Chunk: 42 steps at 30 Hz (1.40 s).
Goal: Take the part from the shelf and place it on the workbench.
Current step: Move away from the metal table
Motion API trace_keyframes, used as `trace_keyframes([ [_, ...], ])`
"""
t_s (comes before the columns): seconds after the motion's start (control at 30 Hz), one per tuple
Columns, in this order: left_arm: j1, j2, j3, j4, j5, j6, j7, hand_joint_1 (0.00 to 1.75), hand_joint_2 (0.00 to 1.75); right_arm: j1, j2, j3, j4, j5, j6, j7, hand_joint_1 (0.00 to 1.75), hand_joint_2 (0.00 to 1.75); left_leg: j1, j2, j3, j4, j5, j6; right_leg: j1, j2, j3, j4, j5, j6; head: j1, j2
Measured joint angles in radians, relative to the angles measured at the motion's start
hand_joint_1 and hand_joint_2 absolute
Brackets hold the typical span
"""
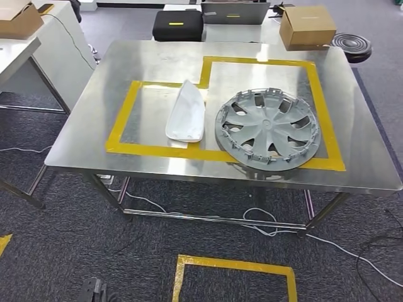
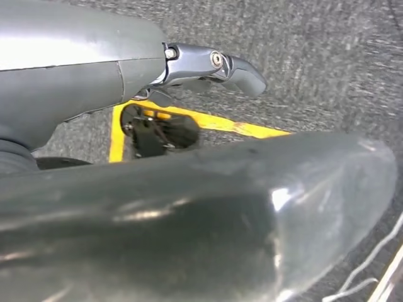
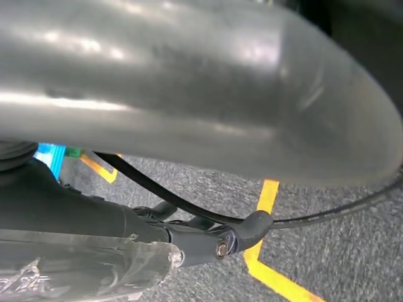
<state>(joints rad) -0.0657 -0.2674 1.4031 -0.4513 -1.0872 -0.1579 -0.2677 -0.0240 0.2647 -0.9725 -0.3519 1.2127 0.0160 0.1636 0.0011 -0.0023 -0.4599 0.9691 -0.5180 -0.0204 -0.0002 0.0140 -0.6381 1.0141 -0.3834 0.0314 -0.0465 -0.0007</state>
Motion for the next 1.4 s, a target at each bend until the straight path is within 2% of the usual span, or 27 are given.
trace_keyframes([
  [0.1, 0.000, 0.001, 0.001, 0.000, -0.015, 0.005, 0.001, 0.00, 0.00, -0.003, 0.001, -0.011, 0.008, -0.015, 0.033, 0.008, 0.00, 0.00, -0.002, 0.003, -0.010, -0.012, 0.014, 0.016, -0.003, -0.001, -0.006, -0.002, 0.013, 0.018, -0.002, 0.000],
  [0.13, 0.001, 0.002, 0.000, 0.000, -0.024, 0.002, 0.001, 0.00, 0.00, -0.004, 0.001, -0.019, 0.013, -0.031, 0.061, 0.006, 0.00, 0.00, -0.001, 0.005, -0.018, -0.014, 0.024, 0.024, -0.003, -0.001, -0.013, 0.013, -0.009, 0.023, -0.001, 0.000],
  [0.17, 0.002, 0.002, -0.001, 0.001, -0.035, -0.001, 0.000, 0.00, 0.00, -0.004, 0.001, -0.030, 0.018, -0.052, 0.095, 0.000, 0.00, 0.00, 0.000, 0.007, -0.029, -0.016, 0.036, 0.031, -0.004, -0.002, -0.025, 0.049, -0.050, 0.027, 0.001, 0.000],
  [0.23, 0.003, 0.002, -0.008, 0.006, -0.055, -0.006, -0.002, 0.00, 0.00, -0.008, 0.001, -0.053, 0.028, -0.089, 0.163, -0.019, 0.00, 0.00, 0.000, 0.008, -0.054, -0.014, 0.057, 0.037, -0.003, -0.004, -0.057, 0.170, -0.155, 0.033, 0.005, 0.000],
  [0.27, 0.004, 0.000, -0.011, 0.010, -0.064, 0.000, -0.001, 0.00, 0.00, -0.010, 0.000, -0.062, 0.031, -0.097, 0.187, -0.025, 0.00, 0.00, -0.001, 0.009, -0.068, -0.013, 0.068, 0.038, -0.002, -0.004, -0.066, 0.231, -0.187, 0.035, 0.006, 0.000],
  [0.3, 0.004, -0.003, -0.014, 0.014, -0.070, 0.010, 0.004, 0.00, 0.00, -0.011, -0.001, -0.069, 0.032, -0.098, 0.201, -0.027, 0.00, 0.00, -0.003, 0.010, -0.082, -0.012, 0.079, 0.038, -0.001, -0.003, -0.064, 0.270, -0.193, 0.036, 0.005, 0.000],
  [0.33, 0.004, -0.006, -0.015, 0.019, -0.073, 0.021, 0.012, 0.00, 0.00, -0.012, -0.001, -0.074, 0.033, -0.093, 0.208, -0.026, 0.00, 0.00, -0.003, 0.010, -0.097, -0.010, 0.090, 0.037, -0.001, -0.003, -0.046, 0.276, -0.178, 0.035, 0.005, 0.000],
  [0.4, 0.003, -0.013, -0.016, 0.024, -0.075, 0.039, 0.031, 0.00, 0.00, -0.011, -0.003, -0.079, 0.034, -0.075, 0.212, -0.023, 0.00, 0.00, -0.004, 0.010, -0.124, -0.006, 0.109, 0.033, 0.000, -0.004, 0.039, 0.185, -0.125, 0.031, 0.006, 0.000],
  [0.47, 0.002, -0.017, -0.016, 0.026, -0.073, 0.046, 0.041, 0.00, 0.00, -0.015, -0.004, -0.079, 0.035, -0.059, 0.214, -0.022, 0.00, 0.00, -0.007, 0.010, -0.141, 0.000, 0.125, 0.025, 0.002, -0.003, 0.144, 0.036, -0.121, 0.025, 0.005, 0.000],
  [0.53, -0.001, -0.020, -0.016, 0.027, -0.072, 0.044, 0.054, 0.00, 0.00, -0.023, -0.004, -0.079, 0.037, -0.049, 0.213, -0.023, 0.00, 0.00, -0.008, 0.010, -0.149, 0.002, 0.141, 0.014, 0.006, -0.002, 0.182, -0.037, -0.136, 0.015, 0.006, 0.000],
  [0.6, -0.002, -0.021, -0.015, 0.029, -0.073, 0.033, 0.080, 0.00, 0.00, -0.027, -0.004, -0.078, 0.040, -0.039, 0.196, -0.020, 0.00, 0.00, -0.005, 0.009, -0.153, 0.004, 0.149, 0.004, 0.006, -0.004, 0.167, -0.039, -0.125, -0.001, 0.008, 0.000],
  [0.63, -0.002, -0.022, -0.015, 0.032, -0.074, 0.027, 0.095, 0.00, 0.00, -0.027, -0.004, -0.078, 0.041, -0.036, 0.185, -0.016, 0.00, 0.00, -0.005, 0.008, -0.159, 0.016, 0.131, -0.002, 0.004, -0.006, 0.158, -0.039, -0.116, -0.010, 0.007, 0.000],
  [0.67, -0.001, -0.022, -0.015, 0.035, -0.077, 0.023, 0.104, 0.00, 0.00, -0.028, -0.004, -0.078, 0.041, -0.036, 0.177, -0.010, 0.00, 0.00, -0.004, 0.007, -0.170, 0.046, 0.094, -0.008, 0.002, -0.008, 0.148, -0.040, -0.104, -0.017, 0.004, 0.000],
  [0.73, 0.000, -0.023, -0.018, 0.043, -0.089, 0.022, 0.112, 0.00, 0.00, -0.030, -0.004, -0.078, 0.042, -0.045, 0.175, 0.009, 0.00, 0.00, -0.002, 0.005, -0.204, 0.159, -0.013, -0.017, 0.001, -0.008, 0.121, -0.040, -0.079, -0.024, -0.002, 0.000],
  [0.77, -0.001, -0.021, -0.022, 0.047, -0.096, 0.022, 0.113, 0.00, 0.00, -0.031, -0.005, -0.078, 0.043, -0.052, 0.176, 0.019, 0.00, 0.00, -0.001, 0.005, -0.218, 0.223, -0.051, -0.020, 0.001, -0.008, 0.105, -0.039, -0.066, -0.024, -0.003, 0.000],
  [0.8, -0.001, -0.019, -0.026, 0.052, -0.102, 0.022, 0.113, 0.00, 0.00, -0.031, -0.006, -0.079, 0.043, -0.064, 0.175, 0.027, 0.00, 0.00, 0.000, 0.005, -0.222, 0.270, -0.066, -0.021, 0.001, -0.009, 0.088, -0.038, -0.053, -0.023, -0.003, 0.000],
  [0.87, -0.002, -0.013, -0.034, 0.065, -0.108, 0.020, 0.111, 0.00, 0.00, -0.032, -0.008, -0.092, 0.044, -0.109, 0.164, 0.025, 0.00, 0.00, 0.000, 0.005, -0.184, 0.269, -0.029, -0.020, 0.000, -0.010, 0.056, -0.034, -0.031, -0.018, -0.003, 0.000],
  [0.93, -0.003, -0.006, -0.038, 0.077, -0.109, 0.016, 0.107, 0.00, 0.00, -0.034, -0.012, -0.123, 0.043, -0.172, 0.150, 0.008, 0.00, 0.00, 0.001, 0.005, -0.082, 0.148, 0.015, -0.017, 0.001, -0.008, 0.030, -0.030, -0.011, -0.011, -0.004, 0.000],
  [1.0, -0.005, -0.003, -0.042, 0.086, -0.109, 0.011, 0.106, 0.00, 0.00, -0.037, -0.017, -0.154, 0.041, -0.206, 0.147, -0.003, 0.00, 0.00, 0.000, 0.002, 0.008, 0.013, 0.010, -0.007, 0.003, -0.007, 0.014, -0.027, 0.009, -0.002, -0.004, 0.000],
  [1.03, -0.006, -0.001, -0.044, 0.091, -0.110, 0.008, 0.105, 0.00, 0.00, -0.038, -0.020, -0.165, 0.040, -0.209, 0.147, -0.005, 0.00, 0.00, -0.003, 0.000, 0.027, -0.021, 0.003, 0.000, 0.003, -0.006, 0.009, -0.027, 0.019, 0.004, -0.004, 0.000],
  [1.1, -0.005, 0.003, -0.049, 0.100, -0.120, 0.003, 0.105, 0.00, 0.00, -0.037, -0.025, -0.179, 0.038, -0.204, 0.146, -0.009, 0.00, 0.00, -0.005, 0.002, 0.017, -0.030, 0.011, 0.017, 0.000, -0.006, 0.004, -0.030, 0.034, 0.015, -0.005, 0.000],
  [1.13, -0.003, 0.006, -0.054, 0.104, -0.128, 0.002, 0.103, 0.00, 0.00, -0.035, -0.028, -0.183, 0.037, -0.199, 0.143, -0.012, 0.00, 0.00, -0.006, 0.004, 0.009, -0.029, 0.019, 0.026, -0.001, -0.006, -0.002, -0.022, 0.022, 0.021, -0.005, 0.000],
  [1.2, -0.001, 0.014, -0.069, 0.113, -0.149, 0.000, 0.095, 0.00, 0.00, -0.030, -0.035, -0.190, 0.030, -0.203, 0.131, -0.026, 0.00, 0.00, -0.004, 0.007, -0.011, -0.030, 0.040, 0.042, -0.003, -0.007, -0.028, 0.049, -0.058, 0.030, -0.003, 0.000],
  [1.27, -0.001, 0.023, -0.084, 0.120, -0.161, 0.001, 0.082, 0.00, 0.00, -0.029, -0.042, -0.207, 0.019, -0.231, 0.115, -0.043, 0.00, 0.00, -0.007, 0.008, -0.036, -0.029, 0.062, 0.047, -0.003, -0.008, -0.059, 0.182, -0.154, 0.035, 0.000, 0.000],
  [1.3, 0.000, 0.027, -0.090, 0.124, -0.163, 0.001, 0.076, 0.00, 0.00, -0.030, -0.045, -0.218, 0.012, -0.243, 0.107, -0.048, 0.00, 0.00, -0.008, 0.009, -0.050, -0.028, 0.074, 0.048, -0.003, -0.008, -0.064, 0.236, -0.174, 0.037, 0.000, 0.000],
  [1.37, 0.000, 0.036, -0.094, 0.131, -0.152, 0.001, 0.071, 0.00, 0.00, -0.030, -0.053, -0.234, -0.005, -0.249, 0.095, -0.040, 0.00, 0.00, -0.010, 0.010, -0.078, -0.027, 0.095, 0.046, -0.003, -0.008, -0.030, 0.252, -0.148, 0.035, 0.000, 0.000],
  [1.4, 0.000, 0.039, -0.094, 0.134, -0.140, 0.002, 0.076, 0.00, 0.00, -0.030, -0.057, -0.239, -0.015, -0.244, 0.090, -0.032, 0.00, 0.00, -0.011, 0.010, -0.091, -0.025, 0.104, 0.044, -0.003, -0.008, 0.014, 0.203, -0.119, 0.033, 0.000, 0.000],
])
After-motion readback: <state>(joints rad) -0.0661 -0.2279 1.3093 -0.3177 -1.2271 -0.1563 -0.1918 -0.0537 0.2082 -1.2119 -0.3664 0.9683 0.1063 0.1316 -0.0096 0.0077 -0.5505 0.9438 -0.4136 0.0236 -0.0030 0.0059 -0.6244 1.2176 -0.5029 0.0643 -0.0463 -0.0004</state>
